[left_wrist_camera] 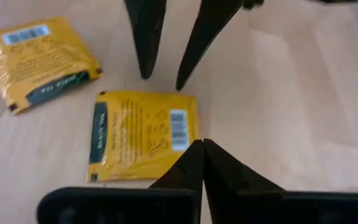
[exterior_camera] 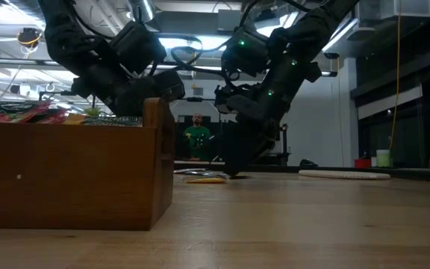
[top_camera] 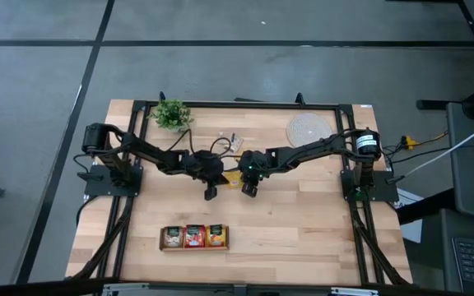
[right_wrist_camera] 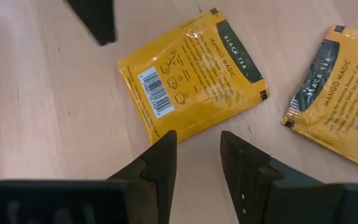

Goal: Pick & Place Tea
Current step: Put the yellow tea bag into the right section of the wooden organizer

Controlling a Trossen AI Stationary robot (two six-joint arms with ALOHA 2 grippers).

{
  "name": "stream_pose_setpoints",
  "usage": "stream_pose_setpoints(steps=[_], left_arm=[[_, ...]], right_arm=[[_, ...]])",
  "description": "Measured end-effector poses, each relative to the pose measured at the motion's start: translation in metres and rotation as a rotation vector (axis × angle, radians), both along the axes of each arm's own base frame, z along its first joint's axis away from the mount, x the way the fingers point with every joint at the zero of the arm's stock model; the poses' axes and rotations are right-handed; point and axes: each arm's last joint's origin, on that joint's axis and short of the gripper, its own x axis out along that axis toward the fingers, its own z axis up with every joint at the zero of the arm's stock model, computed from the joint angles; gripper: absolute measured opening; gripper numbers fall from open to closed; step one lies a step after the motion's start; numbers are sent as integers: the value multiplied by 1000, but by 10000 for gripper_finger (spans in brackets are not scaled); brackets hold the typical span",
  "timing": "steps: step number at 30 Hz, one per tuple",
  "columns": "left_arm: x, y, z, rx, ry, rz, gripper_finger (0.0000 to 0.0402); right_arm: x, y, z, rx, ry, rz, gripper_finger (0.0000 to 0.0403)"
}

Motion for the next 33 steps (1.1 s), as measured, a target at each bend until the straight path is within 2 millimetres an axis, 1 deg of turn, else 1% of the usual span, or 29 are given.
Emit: stream_pose_setpoints(steps=[7,10,14,17,19,28,33], left_arm=[[2,-13,2,-7,-18,-42,3],[4,-16,-2,-6,-27,-43,2],[10,-15,-9,-23,-13,-18,2],[12,-13,-14,6,7,46,2],[13,-12,-18,13,23,58,1],[15,-10,-41,-64,82,83,2],[14,-10,-43,-75,91,90,1]], right_arm=[[-1,0,0,4,10,-5,126],[-1,0,-1,6,16,-9,126],[-3,0,-2,18,38,-29,126],[-6,0,-3,18,72,-39,126],[-7,0,-3,27,85,-54,126],[-11,-4,-4,-31,123,-100,126],[-13,-4,-6,-27,137,-121,126]])
